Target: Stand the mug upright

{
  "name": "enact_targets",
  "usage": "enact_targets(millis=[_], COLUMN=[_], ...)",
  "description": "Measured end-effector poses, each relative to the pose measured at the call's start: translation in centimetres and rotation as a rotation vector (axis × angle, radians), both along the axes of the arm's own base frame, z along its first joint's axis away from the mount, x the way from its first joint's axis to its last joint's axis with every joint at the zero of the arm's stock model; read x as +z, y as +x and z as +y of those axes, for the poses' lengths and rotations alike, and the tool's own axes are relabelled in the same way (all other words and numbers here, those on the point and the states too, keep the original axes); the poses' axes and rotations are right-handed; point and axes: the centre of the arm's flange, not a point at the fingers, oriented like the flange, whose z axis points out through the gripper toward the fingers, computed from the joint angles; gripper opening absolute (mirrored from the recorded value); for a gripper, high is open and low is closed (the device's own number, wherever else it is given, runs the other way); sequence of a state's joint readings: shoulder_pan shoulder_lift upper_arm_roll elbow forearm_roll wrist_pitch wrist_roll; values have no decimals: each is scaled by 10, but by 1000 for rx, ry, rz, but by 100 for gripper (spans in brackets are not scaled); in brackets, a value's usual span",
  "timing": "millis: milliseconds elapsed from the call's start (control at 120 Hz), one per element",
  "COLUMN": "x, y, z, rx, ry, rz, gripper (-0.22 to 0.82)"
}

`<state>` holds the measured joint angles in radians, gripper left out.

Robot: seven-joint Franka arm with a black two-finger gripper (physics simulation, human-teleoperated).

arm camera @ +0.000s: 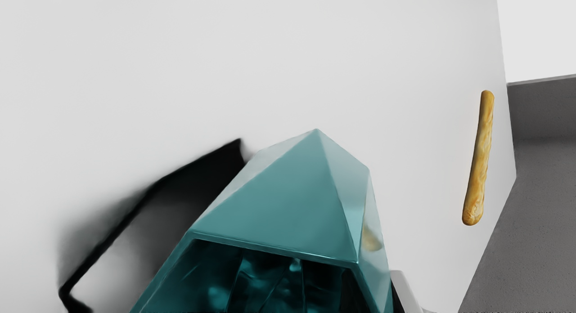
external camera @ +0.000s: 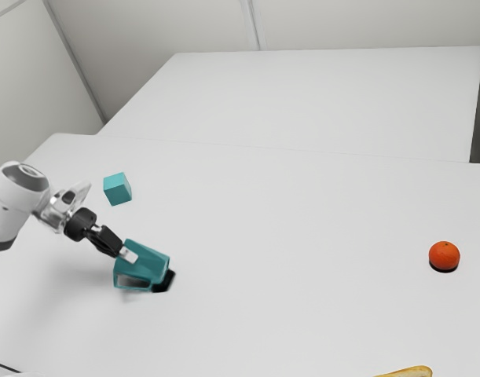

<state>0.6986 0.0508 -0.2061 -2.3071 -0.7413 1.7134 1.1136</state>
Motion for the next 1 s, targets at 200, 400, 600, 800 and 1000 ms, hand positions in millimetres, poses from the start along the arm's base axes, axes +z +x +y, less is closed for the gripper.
enact_targets(millis=[200,400,600,800,1000], x=[41,66,82,83,77], y=[9,31,43,55,60], z=[-19,-81,-124,-169,-188], rx=[-47,-226,-279,-284,-239], ry=[164,448,655,779,859], rz=[-86,-131,-157,-171,-157], gripper=[-17,-17,-18,-18,-17])
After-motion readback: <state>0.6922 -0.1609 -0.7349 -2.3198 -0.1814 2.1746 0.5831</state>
